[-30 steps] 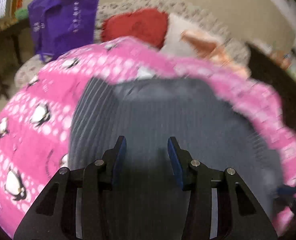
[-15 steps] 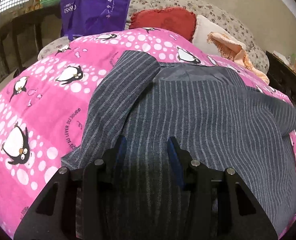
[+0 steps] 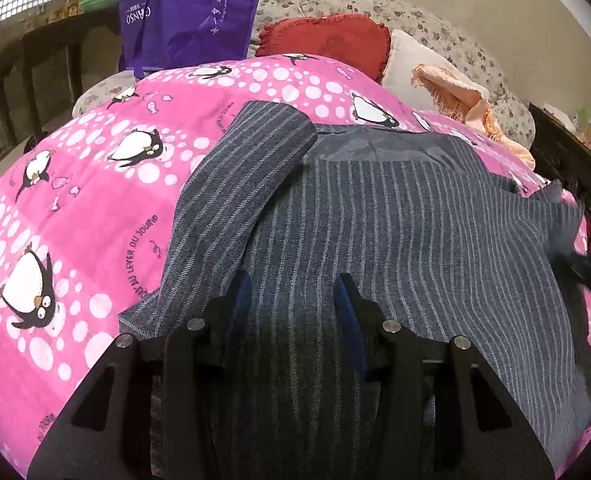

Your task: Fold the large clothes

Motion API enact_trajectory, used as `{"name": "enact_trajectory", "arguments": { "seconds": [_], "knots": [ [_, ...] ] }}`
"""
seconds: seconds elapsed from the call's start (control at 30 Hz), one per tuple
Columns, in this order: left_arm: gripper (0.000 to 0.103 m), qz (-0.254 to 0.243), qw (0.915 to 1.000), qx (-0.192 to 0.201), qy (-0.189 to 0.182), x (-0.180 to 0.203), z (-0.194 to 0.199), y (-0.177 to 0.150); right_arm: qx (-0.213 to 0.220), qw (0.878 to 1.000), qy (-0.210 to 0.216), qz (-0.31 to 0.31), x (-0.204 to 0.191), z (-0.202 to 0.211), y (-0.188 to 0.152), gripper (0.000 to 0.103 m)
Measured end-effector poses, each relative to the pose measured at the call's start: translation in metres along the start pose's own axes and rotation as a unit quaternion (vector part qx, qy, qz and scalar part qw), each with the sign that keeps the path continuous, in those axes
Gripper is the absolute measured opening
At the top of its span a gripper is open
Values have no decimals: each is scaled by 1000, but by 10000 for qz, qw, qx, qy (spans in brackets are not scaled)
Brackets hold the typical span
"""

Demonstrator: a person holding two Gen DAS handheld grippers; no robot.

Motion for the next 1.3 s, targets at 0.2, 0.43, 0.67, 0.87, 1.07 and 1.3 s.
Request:
{"name": "enact_trajectory", "arguments": {
  "seconds": [0.2,0.43,0.67,0.87,1.07,1.3],
  "knots": [
    [44,130,9998,-6,-136,-3,-1,1,789,9703,-1144,-1981,109,27,5,28],
    [44,134,9998,-8,-134,-3,-1,1,351,9921,-207,-1189,106,68,-55,44],
    [45,37,10000,-52,-21,0,-3,2,-342,9979,96,-548,58,34,-92,34],
    [48,-482,9985,-182,-182,21,20,17,-654,9961,-386,-449,62,51,-130,8],
    [61,-1072,9936,-346,-125,25,21,8,-597,9885,-268,-1364,85,76,-177,8],
    [61,-675,9972,-7,-322,3,59,-5,-187,9869,-1004,-1251,68,133,-172,10]
  ]
}}
Point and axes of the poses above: each gripper's, at about its wrist camera, not at the fingertips, and z roughly against the way its jaws point, x to its right, y to its top, the point moved 3 cm from there along -z, roughly the way its jaws point, and after that the axes turned 4 degrees about -y, right-handed, at the moved point
